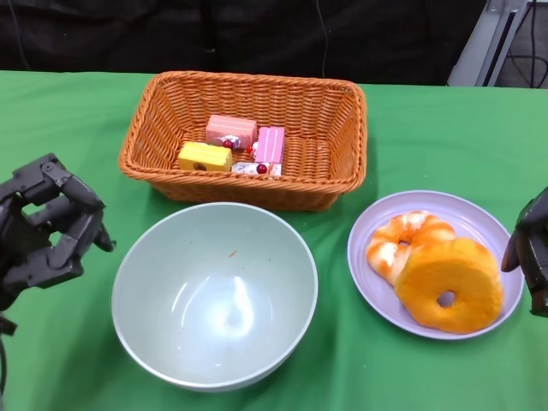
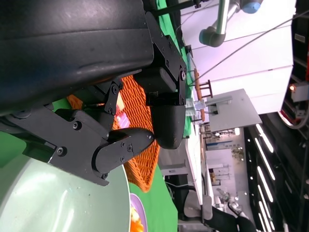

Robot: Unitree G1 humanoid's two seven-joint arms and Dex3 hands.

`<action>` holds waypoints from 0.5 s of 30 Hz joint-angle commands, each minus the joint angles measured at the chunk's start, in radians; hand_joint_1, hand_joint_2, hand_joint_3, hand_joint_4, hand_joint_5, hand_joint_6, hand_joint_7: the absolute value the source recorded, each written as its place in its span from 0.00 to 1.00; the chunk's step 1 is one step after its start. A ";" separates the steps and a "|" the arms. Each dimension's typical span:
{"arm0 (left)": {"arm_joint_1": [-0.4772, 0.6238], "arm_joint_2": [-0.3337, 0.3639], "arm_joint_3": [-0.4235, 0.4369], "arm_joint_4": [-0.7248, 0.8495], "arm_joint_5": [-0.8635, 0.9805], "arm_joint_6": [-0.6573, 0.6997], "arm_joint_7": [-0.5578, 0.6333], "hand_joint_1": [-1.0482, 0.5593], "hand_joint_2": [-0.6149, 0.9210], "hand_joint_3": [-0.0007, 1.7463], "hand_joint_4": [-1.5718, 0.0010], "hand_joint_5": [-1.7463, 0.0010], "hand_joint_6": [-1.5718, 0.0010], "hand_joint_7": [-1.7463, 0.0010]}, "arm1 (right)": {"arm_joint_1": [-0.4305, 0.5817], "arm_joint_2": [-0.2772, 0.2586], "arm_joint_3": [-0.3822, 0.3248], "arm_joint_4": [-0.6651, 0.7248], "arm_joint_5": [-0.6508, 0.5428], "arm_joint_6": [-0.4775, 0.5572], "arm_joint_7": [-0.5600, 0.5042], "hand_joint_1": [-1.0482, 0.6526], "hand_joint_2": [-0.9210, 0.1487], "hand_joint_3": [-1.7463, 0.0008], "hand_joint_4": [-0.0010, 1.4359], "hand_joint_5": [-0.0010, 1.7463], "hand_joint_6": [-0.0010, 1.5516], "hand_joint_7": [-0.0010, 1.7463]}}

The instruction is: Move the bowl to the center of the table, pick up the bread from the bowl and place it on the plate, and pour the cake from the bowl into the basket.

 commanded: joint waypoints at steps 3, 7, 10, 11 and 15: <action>-0.026 -0.004 0.042 0.032 0.028 0.009 -0.023 0.57 0.81 0.55 0.52 0.02 0.57 0.17 | -0.011 -0.012 0.003 0.015 -0.009 -0.017 0.002 0.56 0.48 0.28 0.50 1.00 0.41 0.84; -0.029 -0.013 0.060 0.041 0.044 0.012 -0.030 0.56 0.81 0.54 0.52 0.02 0.56 0.17 | -0.012 -0.010 0.006 0.026 -0.013 -0.028 0.005 0.56 0.47 0.29 0.50 1.00 0.42 0.83; -0.032 -0.018 0.071 0.050 0.054 0.004 -0.031 0.56 0.81 0.54 0.51 0.03 0.56 0.17 | -0.013 -0.010 0.004 0.032 -0.014 -0.036 0.009 0.55 0.47 0.29 0.50 1.00 0.42 0.84; -0.032 -0.021 0.073 0.048 0.056 0.005 -0.031 0.55 0.81 0.54 0.51 0.03 0.56 0.17 | -0.012 -0.009 0.003 0.029 -0.011 -0.029 0.006 0.55 0.47 0.29 0.50 1.00 0.41 0.84; -0.033 -0.029 0.083 0.046 0.064 0.007 -0.033 0.56 0.81 0.55 0.51 0.04 0.55 0.18 | -0.009 -0.009 0.004 0.022 -0.012 -0.018 0.000 0.56 0.46 0.30 0.50 1.00 0.42 0.83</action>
